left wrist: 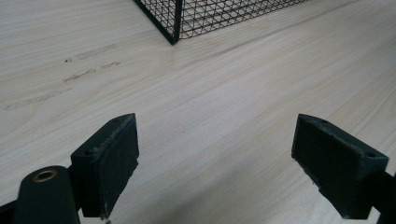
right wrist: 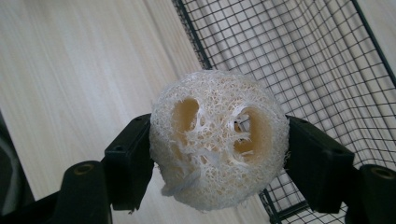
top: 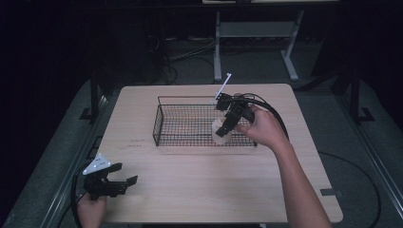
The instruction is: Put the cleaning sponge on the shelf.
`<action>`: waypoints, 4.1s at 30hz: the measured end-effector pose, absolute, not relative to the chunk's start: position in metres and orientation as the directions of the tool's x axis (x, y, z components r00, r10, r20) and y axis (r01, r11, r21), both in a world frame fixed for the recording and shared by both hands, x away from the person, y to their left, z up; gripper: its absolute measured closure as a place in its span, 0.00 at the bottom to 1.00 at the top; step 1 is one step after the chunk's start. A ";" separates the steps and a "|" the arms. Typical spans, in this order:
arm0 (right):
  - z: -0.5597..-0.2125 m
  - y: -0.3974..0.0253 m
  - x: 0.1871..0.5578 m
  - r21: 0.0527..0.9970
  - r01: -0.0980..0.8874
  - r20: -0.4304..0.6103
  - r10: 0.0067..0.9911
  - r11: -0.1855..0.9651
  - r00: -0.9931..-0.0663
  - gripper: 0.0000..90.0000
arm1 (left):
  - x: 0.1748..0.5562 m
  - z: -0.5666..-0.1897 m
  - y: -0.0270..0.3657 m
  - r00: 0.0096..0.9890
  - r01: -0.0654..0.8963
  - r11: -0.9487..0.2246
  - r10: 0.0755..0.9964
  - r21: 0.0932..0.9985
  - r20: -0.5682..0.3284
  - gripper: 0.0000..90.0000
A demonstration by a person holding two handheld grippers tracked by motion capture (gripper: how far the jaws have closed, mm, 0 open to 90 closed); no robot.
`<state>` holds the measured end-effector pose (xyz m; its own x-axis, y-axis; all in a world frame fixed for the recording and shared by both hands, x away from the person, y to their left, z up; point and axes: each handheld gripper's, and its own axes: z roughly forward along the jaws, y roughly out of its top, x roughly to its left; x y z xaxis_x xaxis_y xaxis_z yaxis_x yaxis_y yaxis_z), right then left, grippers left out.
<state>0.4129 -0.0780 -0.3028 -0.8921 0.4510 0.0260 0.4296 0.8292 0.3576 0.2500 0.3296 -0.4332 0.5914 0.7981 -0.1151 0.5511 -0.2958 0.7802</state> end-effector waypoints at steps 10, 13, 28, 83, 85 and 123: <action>-0.298 -0.080 0.428 0.363 0.457 0.015 0.485 0.812 -0.874 0.32 | 0.251 -0.434 0.330 0.593 0.552 -0.295 0.796 0.780 -0.118 0.15; -0.299 -0.081 0.433 0.364 0.461 0.015 0.489 0.810 -0.872 0.32 | 0.250 -0.434 0.330 0.592 0.554 -0.295 0.797 0.778 -0.120 0.15; -0.310 -0.084 0.456 0.367 0.515 0.021 0.546 0.775 -0.837 0.32 | 0.251 -0.434 0.329 0.595 0.552 -0.297 0.795 0.779 -0.119 0.15; -0.390 -0.089 0.492 0.348 0.650 0.083 0.669 0.675 -0.739 0.31 | 0.250 -0.433 0.330 0.593 0.548 -0.295 0.797 0.783 -0.115 0.15; -0.390 -0.089 0.491 0.343 0.651 0.082 0.669 0.677 -0.739 0.30 | 0.250 -0.433 0.330 0.594 0.548 -0.295 0.796 0.783 -0.116 0.15; -0.367 -0.102 0.478 0.376 0.638 0.075 0.664 0.673 -0.744 0.20 | 0.252 -0.433 0.327 0.597 0.547 -0.296 0.794 0.783 -0.116 0.15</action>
<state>0.4783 -0.1021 -0.3672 -0.7442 0.6638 0.0746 0.6376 0.6725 0.3758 0.2516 0.3267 -0.4327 0.5969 0.7938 -0.1164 0.5467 -0.2962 0.7832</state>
